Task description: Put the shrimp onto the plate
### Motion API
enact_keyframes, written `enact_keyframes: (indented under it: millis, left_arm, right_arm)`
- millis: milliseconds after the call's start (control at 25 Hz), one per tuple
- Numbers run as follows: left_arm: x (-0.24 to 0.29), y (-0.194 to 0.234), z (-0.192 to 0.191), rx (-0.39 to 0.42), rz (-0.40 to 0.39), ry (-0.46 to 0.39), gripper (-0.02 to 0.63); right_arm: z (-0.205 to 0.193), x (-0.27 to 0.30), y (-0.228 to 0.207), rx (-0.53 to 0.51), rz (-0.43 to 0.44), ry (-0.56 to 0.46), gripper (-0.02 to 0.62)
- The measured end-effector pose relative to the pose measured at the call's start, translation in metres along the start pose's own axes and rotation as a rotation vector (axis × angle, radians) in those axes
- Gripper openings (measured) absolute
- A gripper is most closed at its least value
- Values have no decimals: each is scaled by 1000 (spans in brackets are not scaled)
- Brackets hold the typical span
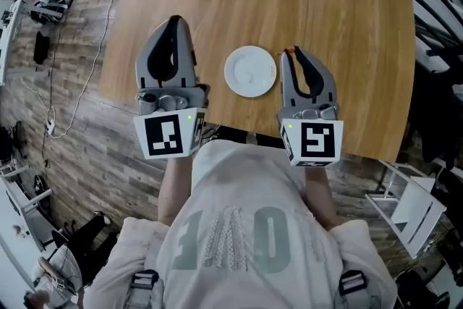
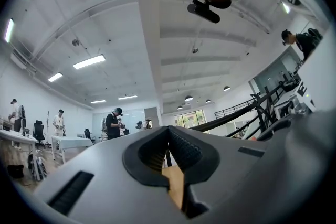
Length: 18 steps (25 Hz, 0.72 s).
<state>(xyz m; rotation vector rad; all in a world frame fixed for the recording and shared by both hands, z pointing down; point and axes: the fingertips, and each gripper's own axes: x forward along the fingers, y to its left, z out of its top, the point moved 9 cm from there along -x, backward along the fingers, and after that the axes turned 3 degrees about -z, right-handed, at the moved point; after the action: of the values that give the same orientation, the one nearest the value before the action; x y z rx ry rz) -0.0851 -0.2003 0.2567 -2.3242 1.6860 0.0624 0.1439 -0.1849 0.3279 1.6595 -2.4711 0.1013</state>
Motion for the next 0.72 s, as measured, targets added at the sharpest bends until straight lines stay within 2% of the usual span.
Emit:
enact_keyframes:
  millis: [280,480,720]
  left_arm:
    - [36,9,-4,-1,-68,-12,9]
    - [43,9,-11,-26,-105,-4,9]
    - [40,17,-24,-31,-120,20,9]
  right_arm:
    - [9,20,-2,-21,-10,-9,64]
    - [5,34,6,-40,50,6,64]
    - [-16,57,26,-74,138,86,64]
